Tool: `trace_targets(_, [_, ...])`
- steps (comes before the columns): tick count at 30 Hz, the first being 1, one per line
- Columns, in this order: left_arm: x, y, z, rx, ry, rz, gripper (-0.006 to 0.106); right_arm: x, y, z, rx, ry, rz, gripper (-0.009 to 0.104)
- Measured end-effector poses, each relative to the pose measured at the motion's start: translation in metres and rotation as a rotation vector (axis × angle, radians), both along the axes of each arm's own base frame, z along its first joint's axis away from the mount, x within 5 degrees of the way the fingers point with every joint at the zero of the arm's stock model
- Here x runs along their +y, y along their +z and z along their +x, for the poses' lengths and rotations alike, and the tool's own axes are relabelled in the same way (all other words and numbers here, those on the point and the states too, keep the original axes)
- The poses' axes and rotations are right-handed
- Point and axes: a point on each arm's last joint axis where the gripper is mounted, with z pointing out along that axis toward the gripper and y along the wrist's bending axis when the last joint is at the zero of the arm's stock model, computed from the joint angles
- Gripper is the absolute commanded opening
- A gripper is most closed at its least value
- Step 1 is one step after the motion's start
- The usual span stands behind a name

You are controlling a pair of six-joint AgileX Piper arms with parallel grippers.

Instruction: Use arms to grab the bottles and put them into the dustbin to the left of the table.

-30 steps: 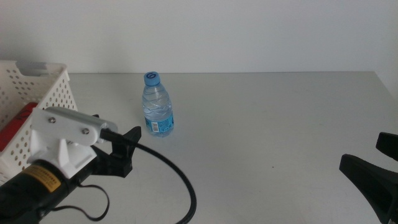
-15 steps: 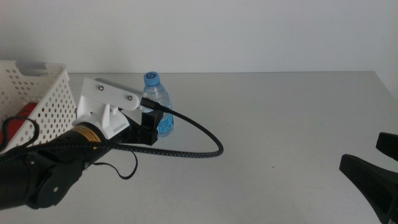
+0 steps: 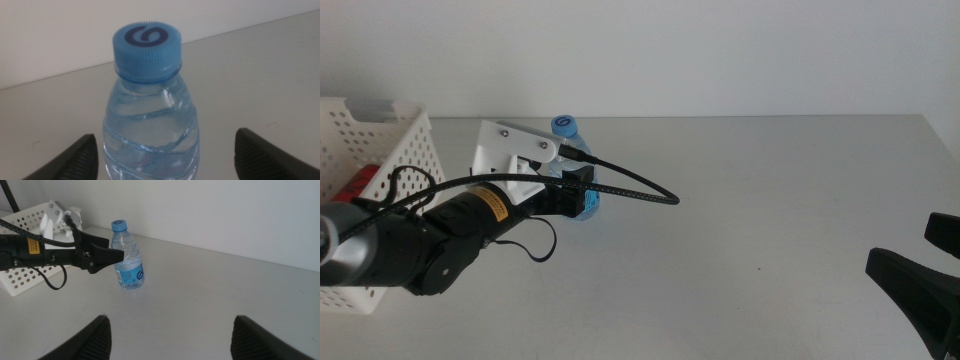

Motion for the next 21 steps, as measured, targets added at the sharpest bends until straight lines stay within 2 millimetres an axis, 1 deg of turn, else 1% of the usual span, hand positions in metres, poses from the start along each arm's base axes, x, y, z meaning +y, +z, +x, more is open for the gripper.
trace_targets(7, [-0.008,-0.015,0.023,-0.015,-0.005,-0.021,0.093,0.000,0.000,0.000,0.000,0.000,0.000,0.061])
trace_targets(10, [-0.010,-0.021,0.032,-0.010,0.000,-0.040,0.088,0.000,0.000,0.000,0.000,0.000,0.000,0.061])
trace_targets(11, [-0.011,-0.022,0.035,-0.007,0.001,-0.043,0.084,0.000,0.000,0.000,0.000,0.000,0.000,0.061])
trace_targets(13, [-0.012,-0.026,0.038,-0.001,0.002,-0.045,0.071,0.000,0.000,0.000,0.000,0.000,0.000,0.061])
trace_targets(18, [-0.013,-0.025,0.039,0.008,-0.011,-0.033,0.027,0.000,0.000,0.000,0.001,0.000,-0.001,0.061])
trace_targets(21, [-0.011,-0.017,0.036,0.049,0.004,-0.025,0.004,0.000,0.000,0.000,0.001,0.000,-0.001,0.061])
